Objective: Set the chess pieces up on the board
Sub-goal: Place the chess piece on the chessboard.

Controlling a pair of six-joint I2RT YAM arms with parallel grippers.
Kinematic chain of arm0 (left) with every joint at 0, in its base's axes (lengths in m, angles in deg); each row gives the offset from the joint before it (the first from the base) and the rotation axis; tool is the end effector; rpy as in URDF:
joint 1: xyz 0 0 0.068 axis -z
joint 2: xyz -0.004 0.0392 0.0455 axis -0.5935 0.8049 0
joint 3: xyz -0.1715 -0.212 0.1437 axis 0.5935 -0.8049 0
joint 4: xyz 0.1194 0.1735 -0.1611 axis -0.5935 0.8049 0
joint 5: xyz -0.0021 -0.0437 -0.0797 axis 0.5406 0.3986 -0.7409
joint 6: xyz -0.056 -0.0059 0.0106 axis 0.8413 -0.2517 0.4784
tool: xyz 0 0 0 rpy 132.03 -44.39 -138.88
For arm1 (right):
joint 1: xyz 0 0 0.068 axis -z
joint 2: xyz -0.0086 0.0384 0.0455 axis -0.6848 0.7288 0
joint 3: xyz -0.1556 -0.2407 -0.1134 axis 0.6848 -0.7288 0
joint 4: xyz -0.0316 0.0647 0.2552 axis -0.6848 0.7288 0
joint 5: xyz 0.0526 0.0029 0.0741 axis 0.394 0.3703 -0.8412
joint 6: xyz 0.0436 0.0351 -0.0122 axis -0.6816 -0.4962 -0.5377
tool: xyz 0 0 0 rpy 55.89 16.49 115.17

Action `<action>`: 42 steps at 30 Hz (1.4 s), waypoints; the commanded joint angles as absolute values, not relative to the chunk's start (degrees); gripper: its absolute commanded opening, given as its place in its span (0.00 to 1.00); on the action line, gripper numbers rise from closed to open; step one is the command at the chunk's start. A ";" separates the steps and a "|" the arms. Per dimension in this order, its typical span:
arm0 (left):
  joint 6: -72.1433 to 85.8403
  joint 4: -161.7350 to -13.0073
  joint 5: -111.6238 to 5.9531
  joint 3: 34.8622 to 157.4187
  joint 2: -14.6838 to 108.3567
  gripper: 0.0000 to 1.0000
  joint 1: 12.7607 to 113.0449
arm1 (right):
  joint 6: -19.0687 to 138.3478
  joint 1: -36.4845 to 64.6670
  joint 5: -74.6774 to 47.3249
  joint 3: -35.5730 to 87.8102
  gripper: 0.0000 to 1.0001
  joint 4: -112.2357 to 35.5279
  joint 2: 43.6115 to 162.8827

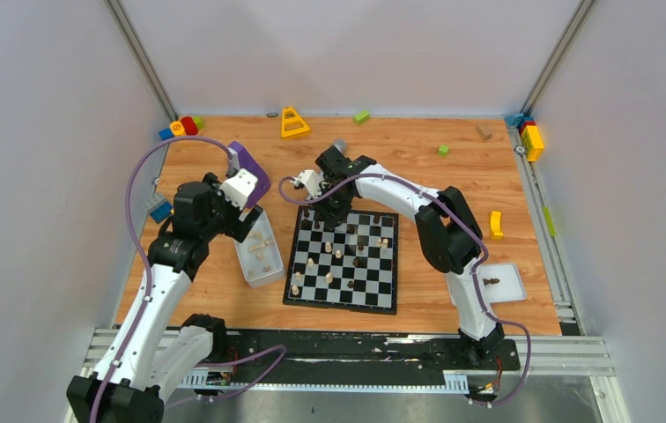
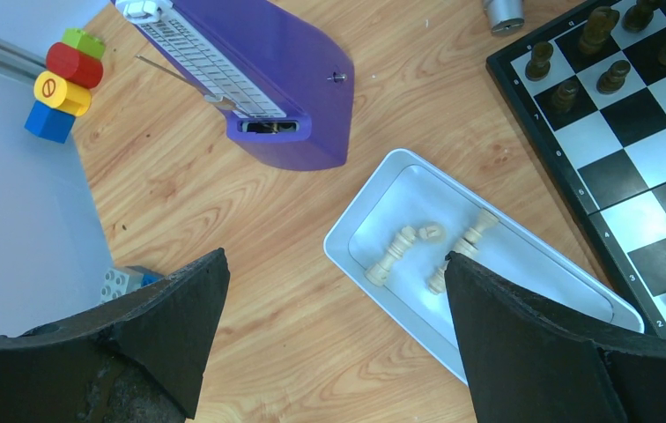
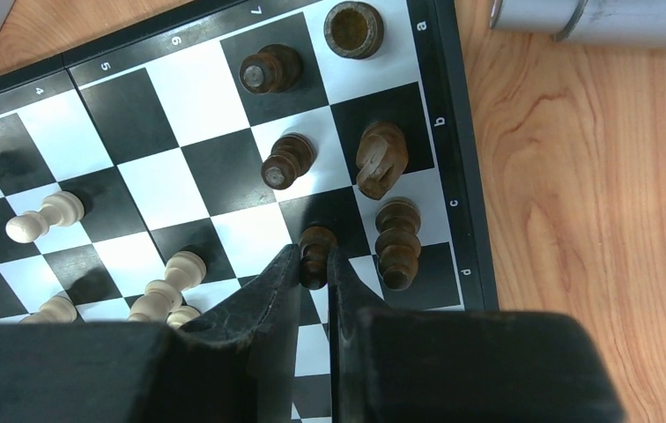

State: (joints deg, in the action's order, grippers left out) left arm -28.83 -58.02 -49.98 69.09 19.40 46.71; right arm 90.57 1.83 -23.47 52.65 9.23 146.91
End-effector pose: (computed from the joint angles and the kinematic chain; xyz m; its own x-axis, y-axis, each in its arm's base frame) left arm 0.1661 -0.0341 0.3269 -0.3449 0.4760 -0.8090 0.4374 0.8441 0.3101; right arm 0.3532 0.3273 0.2139 -0.3586 -0.8355 -0.4164 -0.9327 0.3388 0.1236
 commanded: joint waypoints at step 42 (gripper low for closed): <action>-28.11 -59.97 -50.44 68.53 18.23 1.00 46.33 | 90.11 3.01 -24.61 30.03 0.45 8.25 120.97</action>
State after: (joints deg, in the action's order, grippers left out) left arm -28.83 -58.09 -50.05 68.68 19.11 46.69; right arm 90.27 2.77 -21.21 34.99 8.78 125.47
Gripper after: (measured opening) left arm 0.998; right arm 0.454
